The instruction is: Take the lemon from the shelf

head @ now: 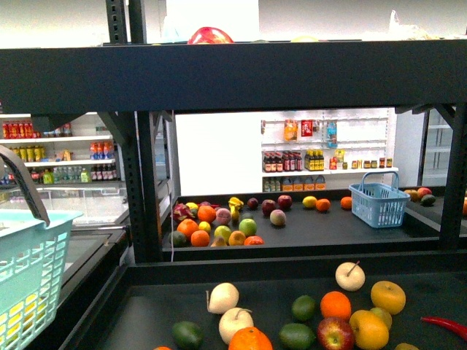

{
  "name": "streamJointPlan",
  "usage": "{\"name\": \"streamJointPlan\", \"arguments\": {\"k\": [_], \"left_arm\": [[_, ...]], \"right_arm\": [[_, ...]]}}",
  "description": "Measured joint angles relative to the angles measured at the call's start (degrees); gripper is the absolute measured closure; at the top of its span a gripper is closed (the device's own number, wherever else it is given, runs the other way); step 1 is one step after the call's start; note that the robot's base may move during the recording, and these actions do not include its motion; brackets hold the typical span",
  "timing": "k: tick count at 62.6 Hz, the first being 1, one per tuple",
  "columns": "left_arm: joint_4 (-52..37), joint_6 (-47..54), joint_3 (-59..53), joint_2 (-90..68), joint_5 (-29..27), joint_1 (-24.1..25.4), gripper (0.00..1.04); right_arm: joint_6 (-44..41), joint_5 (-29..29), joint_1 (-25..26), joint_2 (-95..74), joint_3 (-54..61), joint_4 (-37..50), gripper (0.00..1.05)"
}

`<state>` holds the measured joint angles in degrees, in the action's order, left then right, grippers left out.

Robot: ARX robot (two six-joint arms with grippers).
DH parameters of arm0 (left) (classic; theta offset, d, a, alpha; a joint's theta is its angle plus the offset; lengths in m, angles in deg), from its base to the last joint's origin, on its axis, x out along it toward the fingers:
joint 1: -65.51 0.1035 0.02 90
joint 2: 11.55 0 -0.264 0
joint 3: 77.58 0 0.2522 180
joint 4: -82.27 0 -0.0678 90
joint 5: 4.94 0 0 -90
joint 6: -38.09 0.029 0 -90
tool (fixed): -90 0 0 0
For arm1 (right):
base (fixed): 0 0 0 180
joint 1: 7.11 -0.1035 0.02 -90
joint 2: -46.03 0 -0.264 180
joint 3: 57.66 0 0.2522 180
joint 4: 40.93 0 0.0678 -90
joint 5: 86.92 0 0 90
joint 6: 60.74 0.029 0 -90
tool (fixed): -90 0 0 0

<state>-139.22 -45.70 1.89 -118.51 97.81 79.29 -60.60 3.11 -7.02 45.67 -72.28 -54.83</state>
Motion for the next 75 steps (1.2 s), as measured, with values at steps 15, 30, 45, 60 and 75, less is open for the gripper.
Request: {"name": "streamJointPlan", "arguments": {"k": [15, 30, 45, 60, 75], "left_arm": [[-3.1, -0.1, 0.0, -2.8, 4.6, 4.8, 0.99], [-7.1, -1.5, 0.2, -6.8, 7.6, 7.6, 0.99], [-13.3, -2.6, 1.1, -10.6, 9.7, 8.5, 0.99], [-18.1, -3.5, -0.7, -12.2, 10.2, 9.0, 0.98], [-19.7, -2.0, -5.0, -12.1, 9.8, 10.6, 0.55]], "right_arm": [[0.0, 0.0, 0.0, 0.0, 0.0, 0.0, 0.07], [0.0, 0.0, 0.0, 0.0, 0.0, 0.0, 0.07], [0.0, 0.0, 0.0, 0.0, 0.0, 0.0, 0.07], [0.0, 0.0, 0.0, 0.0, 0.0, 0.0, 0.07], [0.0, 0.0, 0.0, 0.0, 0.0, 0.0, 0.07]]}}
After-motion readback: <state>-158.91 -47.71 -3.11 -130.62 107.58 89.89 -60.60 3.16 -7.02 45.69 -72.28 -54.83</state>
